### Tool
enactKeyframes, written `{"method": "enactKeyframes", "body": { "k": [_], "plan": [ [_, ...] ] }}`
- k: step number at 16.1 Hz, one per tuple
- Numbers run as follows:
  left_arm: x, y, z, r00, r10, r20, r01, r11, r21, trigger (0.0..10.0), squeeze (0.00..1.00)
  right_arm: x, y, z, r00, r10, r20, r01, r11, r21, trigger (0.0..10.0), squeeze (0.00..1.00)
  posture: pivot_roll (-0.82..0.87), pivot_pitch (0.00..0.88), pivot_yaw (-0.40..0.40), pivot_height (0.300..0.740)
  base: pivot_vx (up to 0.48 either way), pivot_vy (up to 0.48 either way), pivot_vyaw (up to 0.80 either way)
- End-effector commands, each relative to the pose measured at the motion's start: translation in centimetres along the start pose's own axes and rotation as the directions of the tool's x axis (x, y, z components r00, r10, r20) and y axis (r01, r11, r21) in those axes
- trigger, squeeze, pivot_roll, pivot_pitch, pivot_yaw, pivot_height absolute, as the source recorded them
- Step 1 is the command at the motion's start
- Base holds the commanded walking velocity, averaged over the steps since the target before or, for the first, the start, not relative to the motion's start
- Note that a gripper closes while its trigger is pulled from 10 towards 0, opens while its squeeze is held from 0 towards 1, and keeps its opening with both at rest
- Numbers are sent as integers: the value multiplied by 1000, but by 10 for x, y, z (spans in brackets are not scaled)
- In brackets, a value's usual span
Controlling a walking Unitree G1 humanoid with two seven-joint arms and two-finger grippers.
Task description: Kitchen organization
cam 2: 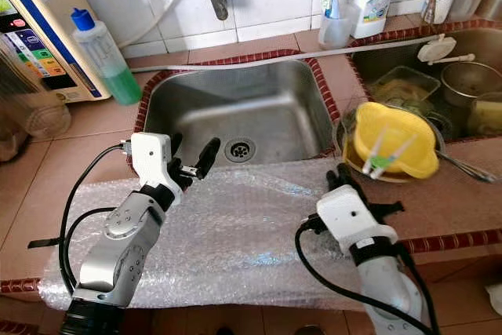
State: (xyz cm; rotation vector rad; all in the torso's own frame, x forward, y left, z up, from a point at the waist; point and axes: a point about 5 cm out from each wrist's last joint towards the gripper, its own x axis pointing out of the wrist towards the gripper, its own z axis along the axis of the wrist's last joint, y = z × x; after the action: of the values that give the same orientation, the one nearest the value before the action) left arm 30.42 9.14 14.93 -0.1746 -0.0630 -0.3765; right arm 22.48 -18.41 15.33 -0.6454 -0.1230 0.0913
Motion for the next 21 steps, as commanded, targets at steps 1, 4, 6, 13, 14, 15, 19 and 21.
{"method": "enactKeyframes", "body": {
  "k": [1, 4, 6, 13, 14, 15, 19, 21],
  "plan": [
    [0, 2, 4, 1000, 9, 8, -9, 1000, 4, 10000, 0, -2, 5, -4, 1000, 17, -21, -16, 1000, 10, 0, 0, -372, 184, 187, 740, 0, 0, 0],
    [1, 3, 5, 1000, 7, 9, -7, 1000, 3, 10000, 0, 1, -1, 0, 999, -36, 7, 37, 999, -4, 0, 0, -375, 184, 192, 740, 0, 0, 0],
    [1, 3, 5, 1000, 7, 9, -7, 1000, 3, 10000, 0, 2, -5, 1, 998, -65, 14, 65, 998, -14, 0, 0, -373, 182, 193, 740, 0, 0, 0],
    [1, 4, 5, 1000, 8, 10, -8, 1000, 3, 10000, 0, 5, -6, 2, 996, -87, 24, 87, 996, -5, 0, 0, -371, 176, 189, 740, 0, 0, 0],
    [1, 4, 5, 1000, 9, 12, -9, 1000, 4, 10000, 0, 6, -8, 5, 995, -94, 41, 94, 996, -5, 0, 0, -370, 174, 187, 740, 0, 0, 0],
    [1, 4, 5, 1000, 9, 14, -9, 1000, 4, 10000, 0, 6, -9, 7, 994, -99, 53, 99, 995, -2, 0, 0, -370, 174, 187, 740, 0, 0, 0],
    [0, 5, 6, 1000, 13, 17, -13, 1000, 9, 10000, 0, 9, -10, 13, 989, -118, 86, 118, 993, 2, 0, 0, -368, 173, 188, 740, 0, 0, 0],
    [0, 6, 6, 1000, 13, 18, -13, 1000, 11, 10000, 0, 10, -10, 13, 988, -124, 95, 125, 992, 1, 0, 0, -366, 172, 191, 740, 0, 0, 0]
  ]
}}
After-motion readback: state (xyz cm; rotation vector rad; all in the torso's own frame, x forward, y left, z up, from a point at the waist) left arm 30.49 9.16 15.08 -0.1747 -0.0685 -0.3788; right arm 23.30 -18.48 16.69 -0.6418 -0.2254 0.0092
